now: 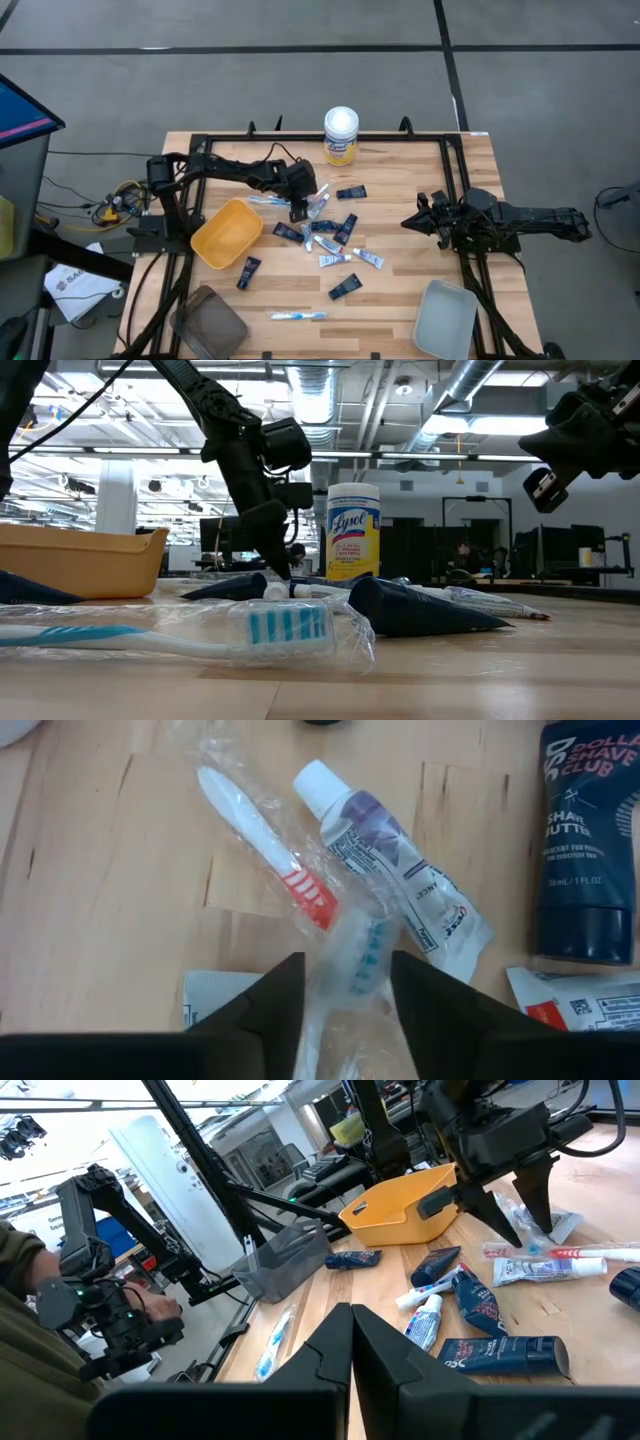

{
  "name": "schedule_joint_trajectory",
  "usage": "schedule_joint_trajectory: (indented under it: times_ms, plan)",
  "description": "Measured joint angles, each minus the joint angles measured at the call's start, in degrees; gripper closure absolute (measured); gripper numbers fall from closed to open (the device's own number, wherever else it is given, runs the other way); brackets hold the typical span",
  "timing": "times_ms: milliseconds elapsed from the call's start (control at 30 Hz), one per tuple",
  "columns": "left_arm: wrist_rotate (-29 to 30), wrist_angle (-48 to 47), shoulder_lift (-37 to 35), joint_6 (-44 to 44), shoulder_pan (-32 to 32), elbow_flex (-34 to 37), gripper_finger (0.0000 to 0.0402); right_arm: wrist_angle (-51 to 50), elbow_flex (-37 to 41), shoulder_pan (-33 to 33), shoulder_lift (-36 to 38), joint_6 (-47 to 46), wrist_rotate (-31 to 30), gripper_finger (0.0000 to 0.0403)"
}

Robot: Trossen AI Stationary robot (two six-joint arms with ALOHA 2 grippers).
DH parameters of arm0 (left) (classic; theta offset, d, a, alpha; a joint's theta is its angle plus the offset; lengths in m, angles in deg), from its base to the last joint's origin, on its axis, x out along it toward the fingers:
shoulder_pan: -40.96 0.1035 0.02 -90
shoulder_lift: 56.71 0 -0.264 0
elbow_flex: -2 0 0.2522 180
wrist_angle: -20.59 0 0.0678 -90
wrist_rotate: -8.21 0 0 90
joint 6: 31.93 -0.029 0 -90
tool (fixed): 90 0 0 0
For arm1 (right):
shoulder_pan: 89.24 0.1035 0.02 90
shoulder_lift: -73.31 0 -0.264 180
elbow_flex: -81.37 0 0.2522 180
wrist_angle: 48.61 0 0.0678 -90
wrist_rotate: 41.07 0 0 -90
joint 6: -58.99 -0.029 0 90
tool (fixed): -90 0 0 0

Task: Pick & Place Travel size toiletries
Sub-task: Put the dark blue toothbrush into the yellow bin

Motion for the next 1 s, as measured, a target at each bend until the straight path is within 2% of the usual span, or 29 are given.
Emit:
schedule_joint_trajectory:
  times_ms: [267,433,667,833,1000]
  plan:
    - [0.0,0.7,-0.1,0.0,0.0,0.0,0.0353,0.0,0.0,0.0,0.0,0.0,0.0,0.0403]
    - [0.0,0.8,-0.2,0.2,0.0,0.0,0.0388,0.0,0.0,0.0,0.0,0.0,0.0,0.0403]
    - [1.7,3.8,-5.1,0.4,0.0,0.0,0.0395,0.0,0.0,0.0,0.0,0.0,0.0,0.0403]
    - [4.6,6.5,-12.7,0.6,0.0,0.0,0.0401,0.0,0.0,0.0,0.0,0.0,0.0,0.0403]
    - [8.9,4.7,-22.3,4.9,-0.1,0.0,0.0401,0.0,0.0,0.0,0.0,0.0,0.0,0.0403]
